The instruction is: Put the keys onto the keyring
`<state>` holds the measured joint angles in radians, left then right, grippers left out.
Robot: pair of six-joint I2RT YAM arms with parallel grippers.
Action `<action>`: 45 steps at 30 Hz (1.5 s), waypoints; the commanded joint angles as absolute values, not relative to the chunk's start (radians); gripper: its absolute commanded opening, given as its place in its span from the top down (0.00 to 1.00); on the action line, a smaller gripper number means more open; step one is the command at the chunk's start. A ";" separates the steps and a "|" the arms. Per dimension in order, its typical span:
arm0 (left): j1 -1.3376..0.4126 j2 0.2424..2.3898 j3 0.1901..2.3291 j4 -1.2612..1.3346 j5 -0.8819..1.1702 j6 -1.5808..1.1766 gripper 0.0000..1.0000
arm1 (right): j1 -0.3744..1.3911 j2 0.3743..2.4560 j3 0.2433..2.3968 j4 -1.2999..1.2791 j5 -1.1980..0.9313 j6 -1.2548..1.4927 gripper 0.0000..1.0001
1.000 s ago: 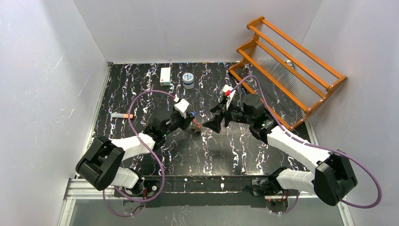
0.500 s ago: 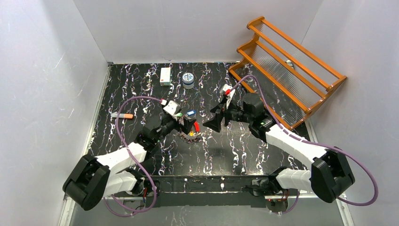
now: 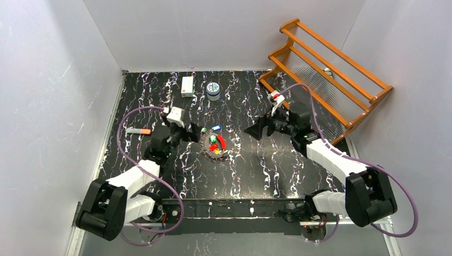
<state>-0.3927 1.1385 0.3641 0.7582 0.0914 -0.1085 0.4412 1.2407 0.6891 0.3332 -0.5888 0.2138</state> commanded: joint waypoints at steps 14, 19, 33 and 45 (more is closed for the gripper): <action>-0.104 1.144 0.338 0.624 -0.192 -0.091 0.01 | 0.265 1.189 0.548 0.347 -0.069 0.056 0.01; -0.105 1.209 0.301 0.762 -0.200 -0.032 0.02 | 0.265 1.171 0.425 0.514 0.154 0.035 0.01; -0.105 1.658 0.244 1.255 -0.146 0.052 0.02 | 0.258 1.391 0.233 1.039 0.335 -0.024 0.01; -0.109 1.672 0.218 1.319 -0.131 0.058 0.02 | 0.132 1.518 0.191 1.270 0.286 -0.009 0.01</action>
<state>-0.1085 1.6741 0.2226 1.2789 -0.1341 0.0414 0.2005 1.4647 0.2184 1.0866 0.3008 -0.0292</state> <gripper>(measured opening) 0.983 0.985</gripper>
